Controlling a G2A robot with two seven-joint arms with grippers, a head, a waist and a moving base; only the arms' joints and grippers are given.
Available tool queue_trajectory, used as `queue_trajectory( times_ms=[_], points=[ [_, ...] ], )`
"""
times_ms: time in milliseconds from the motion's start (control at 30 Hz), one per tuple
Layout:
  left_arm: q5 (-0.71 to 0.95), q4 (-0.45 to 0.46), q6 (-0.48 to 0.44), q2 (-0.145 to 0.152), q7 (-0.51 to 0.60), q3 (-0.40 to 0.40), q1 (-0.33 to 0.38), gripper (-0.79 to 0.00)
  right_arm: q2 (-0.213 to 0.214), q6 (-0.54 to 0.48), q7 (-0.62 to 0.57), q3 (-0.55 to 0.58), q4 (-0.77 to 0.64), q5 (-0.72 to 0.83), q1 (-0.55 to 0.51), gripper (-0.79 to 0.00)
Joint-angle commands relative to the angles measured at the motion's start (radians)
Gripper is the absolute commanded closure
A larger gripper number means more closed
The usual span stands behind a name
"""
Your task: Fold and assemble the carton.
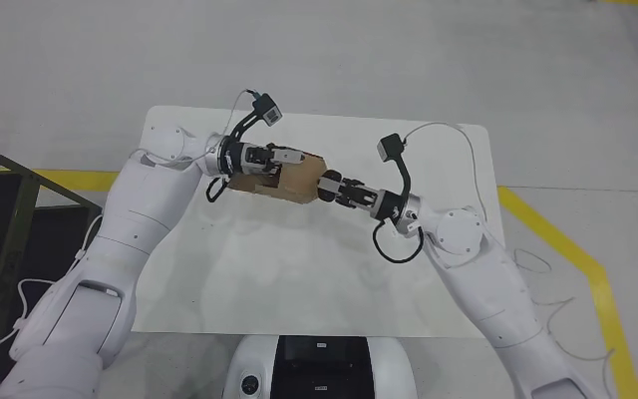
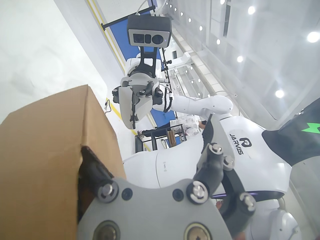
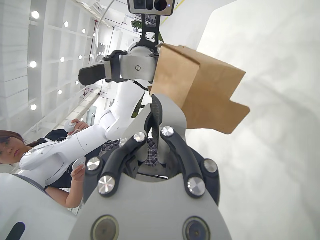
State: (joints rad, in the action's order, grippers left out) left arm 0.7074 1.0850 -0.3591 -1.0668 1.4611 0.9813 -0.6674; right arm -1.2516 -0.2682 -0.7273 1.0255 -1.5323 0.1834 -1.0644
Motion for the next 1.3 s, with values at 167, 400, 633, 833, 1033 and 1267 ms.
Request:
queue_trajectory(
  times_ms=[167,400,633,833,1033,1267],
  points=[
    [0.010,-0.043,-0.009,-0.006,-0.009,-0.003,-0.002,-0.785,0.001,-0.002,0.010,0.015,0.004,0.008,-0.007,0.000],
    [0.009,-0.037,-0.009,0.002,-0.009,0.023,-0.018,-0.656,0.011,-0.013,0.011,0.063,0.002,0.018,-0.039,-0.536],
    [-0.039,-0.109,-0.026,-0.001,-0.027,0.014,-0.023,-0.317,0.020,-0.020,0.005,0.099,0.001,0.026,-0.068,-0.529],
    [-0.037,-0.176,-0.059,0.001,-0.060,0.039,-0.025,-0.342,0.025,-0.015,-0.007,0.113,-0.028,0.033,-0.090,-0.588],
    [-0.081,-0.231,-0.007,0.016,-0.029,0.058,-0.044,-0.354,0.024,-0.016,-0.036,0.101,-0.031,0.050,-0.091,-0.754],
    [-0.194,-0.296,0.029,0.004,-0.068,0.005,-0.028,-0.265,0.022,-0.024,-0.046,0.085,-0.017,0.057,-0.082,-0.770]
  ],
)
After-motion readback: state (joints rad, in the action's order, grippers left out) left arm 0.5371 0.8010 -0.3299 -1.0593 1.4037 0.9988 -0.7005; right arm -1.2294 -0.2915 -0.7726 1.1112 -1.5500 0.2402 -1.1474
